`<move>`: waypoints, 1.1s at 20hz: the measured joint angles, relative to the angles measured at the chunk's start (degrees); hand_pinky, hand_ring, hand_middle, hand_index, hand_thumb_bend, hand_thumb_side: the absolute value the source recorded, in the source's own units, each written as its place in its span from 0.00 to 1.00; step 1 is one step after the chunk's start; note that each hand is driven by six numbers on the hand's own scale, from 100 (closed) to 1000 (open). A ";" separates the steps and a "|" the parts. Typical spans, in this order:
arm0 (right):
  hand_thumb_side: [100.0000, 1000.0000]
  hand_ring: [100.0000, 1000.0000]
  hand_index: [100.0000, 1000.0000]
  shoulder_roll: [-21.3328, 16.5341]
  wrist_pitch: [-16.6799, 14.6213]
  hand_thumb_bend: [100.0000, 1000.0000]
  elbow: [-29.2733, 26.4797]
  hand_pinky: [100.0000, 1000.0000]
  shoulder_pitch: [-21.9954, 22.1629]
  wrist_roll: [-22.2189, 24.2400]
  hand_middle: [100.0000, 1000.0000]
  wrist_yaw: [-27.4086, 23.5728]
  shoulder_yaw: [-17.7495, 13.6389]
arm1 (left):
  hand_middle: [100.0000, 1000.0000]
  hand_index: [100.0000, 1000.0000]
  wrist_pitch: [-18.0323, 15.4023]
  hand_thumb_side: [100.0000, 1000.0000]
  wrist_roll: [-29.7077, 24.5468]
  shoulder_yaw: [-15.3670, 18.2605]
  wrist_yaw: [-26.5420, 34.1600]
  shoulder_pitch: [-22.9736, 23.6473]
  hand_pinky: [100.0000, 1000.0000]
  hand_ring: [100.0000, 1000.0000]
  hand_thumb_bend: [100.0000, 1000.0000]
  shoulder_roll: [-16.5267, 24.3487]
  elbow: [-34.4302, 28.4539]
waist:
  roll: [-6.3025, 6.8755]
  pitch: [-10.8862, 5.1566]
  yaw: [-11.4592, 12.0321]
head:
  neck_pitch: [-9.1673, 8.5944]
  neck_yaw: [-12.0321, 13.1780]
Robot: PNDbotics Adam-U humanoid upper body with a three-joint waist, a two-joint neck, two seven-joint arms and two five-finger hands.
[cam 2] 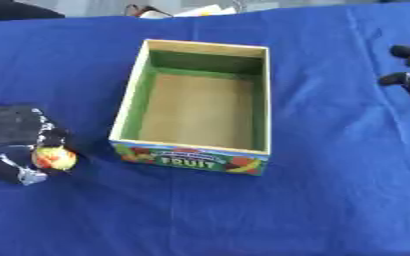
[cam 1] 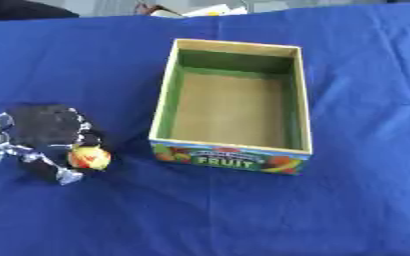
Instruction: Pick up objects on the table and place them in the box.
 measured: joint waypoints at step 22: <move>1.00 0.75 0.82 0.01 0.12 0.00 0.00 0.50 0.38 0.09 0.47 -0.01 0.27 | 0.48 0.72 1.07 0.18 -1.07 4.19 13.43 -0.29 0.22 0.43 0.00 1.62 -4.00 | 0.02 -0.01 0.52 | -0.01 -0.35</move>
